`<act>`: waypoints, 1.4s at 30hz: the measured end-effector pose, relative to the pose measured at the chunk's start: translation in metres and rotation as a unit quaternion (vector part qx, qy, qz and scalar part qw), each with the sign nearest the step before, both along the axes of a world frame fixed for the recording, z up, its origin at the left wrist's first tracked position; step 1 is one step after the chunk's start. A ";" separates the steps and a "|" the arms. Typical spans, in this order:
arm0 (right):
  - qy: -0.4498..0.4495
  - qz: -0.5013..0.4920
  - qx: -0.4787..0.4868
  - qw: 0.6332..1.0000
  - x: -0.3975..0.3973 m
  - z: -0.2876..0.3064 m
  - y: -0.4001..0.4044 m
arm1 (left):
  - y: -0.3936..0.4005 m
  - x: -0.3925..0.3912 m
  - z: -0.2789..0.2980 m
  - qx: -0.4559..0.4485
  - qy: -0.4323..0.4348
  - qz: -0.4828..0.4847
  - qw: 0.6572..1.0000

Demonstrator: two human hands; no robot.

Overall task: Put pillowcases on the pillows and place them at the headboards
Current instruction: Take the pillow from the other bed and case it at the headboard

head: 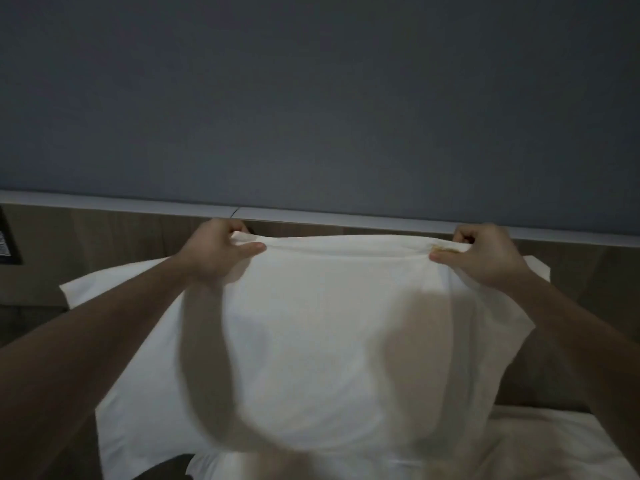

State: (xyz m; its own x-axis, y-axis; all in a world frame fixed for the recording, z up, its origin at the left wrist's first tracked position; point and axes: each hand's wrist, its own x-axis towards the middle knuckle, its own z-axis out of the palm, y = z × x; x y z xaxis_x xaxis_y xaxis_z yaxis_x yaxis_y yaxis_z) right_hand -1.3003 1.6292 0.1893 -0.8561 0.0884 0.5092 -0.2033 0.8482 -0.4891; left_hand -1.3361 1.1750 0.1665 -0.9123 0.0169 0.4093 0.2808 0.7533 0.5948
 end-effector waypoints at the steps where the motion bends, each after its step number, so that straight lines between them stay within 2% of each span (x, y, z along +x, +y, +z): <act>1: -0.009 -0.009 0.008 1.000 -0.005 -0.005 0.003 | 0.002 -0.007 -0.006 0.000 -0.002 0.001 1.000; 4: -0.046 -0.041 0.043 0.997 -0.015 -0.026 0.014 | 0.010 -0.018 -0.024 -0.009 -0.022 0.000 1.000; 7: -0.060 -0.066 0.057 0.994 -0.017 -0.051 0.022 | 0.010 -0.019 -0.031 -0.065 -0.018 -0.002 0.998; 10: -0.022 -0.100 0.052 0.993 -0.011 -0.068 0.025 | -0.004 -0.009 -0.039 -0.150 0.032 0.012 0.988; 13: -0.012 -0.149 0.094 0.984 -0.001 -0.082 0.035 | -0.033 0.004 -0.054 -0.187 0.092 0.035 0.977; 15: -0.020 -0.164 0.101 0.981 0.001 -0.091 0.045 | -0.058 0.010 -0.064 -0.214 0.085 0.057 0.972; 17: -0.039 -0.155 0.093 0.983 0.001 -0.098 0.048 | -0.075 0.018 -0.070 -0.200 0.055 0.075 0.975; 19: -0.040 -0.135 0.090 0.986 0.001 -0.098 0.045 | -0.080 0.024 -0.065 -0.140 0.020 0.083 0.986; 22: 0.024 -0.121 0.035 0.992 -0.003 -0.084 0.044 | -0.081 0.019 -0.043 -0.072 -0.011 0.094 0.993; 27: 0.049 -0.127 -0.063 0.989 -0.006 -0.061 0.052 | -0.077 0.013 -0.019 -0.021 -0.003 0.105 0.994; 30: 0.051 -0.127 -0.088 0.987 -0.013 -0.054 0.052 | -0.078 0.004 -0.021 -0.039 -0.033 0.107 0.993; 33: 0.011 -0.124 -0.042 0.991 -0.020 -0.056 0.051 | -0.081 -0.003 -0.029 -0.093 -0.064 0.103 0.988; 36: 0.030 -0.136 -0.021 0.990 -0.019 -0.065 0.049 | -0.084 -0.004 -0.033 -0.099 -0.064 0.102 0.988; 39: 0.062 -0.168 -0.048 0.983 -0.008 -0.073 0.052 | -0.090 0.001 -0.034 -0.139 -0.048 0.122 0.982; 42: 0.091 -0.222 -0.125 0.963 0.012 -0.105 0.068 | -0.108 0.019 -0.039 -0.148 -0.044 0.167 0.974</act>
State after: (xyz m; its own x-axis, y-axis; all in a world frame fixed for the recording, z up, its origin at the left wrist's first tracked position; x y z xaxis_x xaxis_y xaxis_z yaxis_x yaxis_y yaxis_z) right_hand -1.2882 1.6972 0.0848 -0.6041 0.5639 0.5631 0.0493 0.7317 -0.6799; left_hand -1.3170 1.0674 0.1273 -0.9184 -0.1813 0.3516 -0.0513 0.9358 0.3487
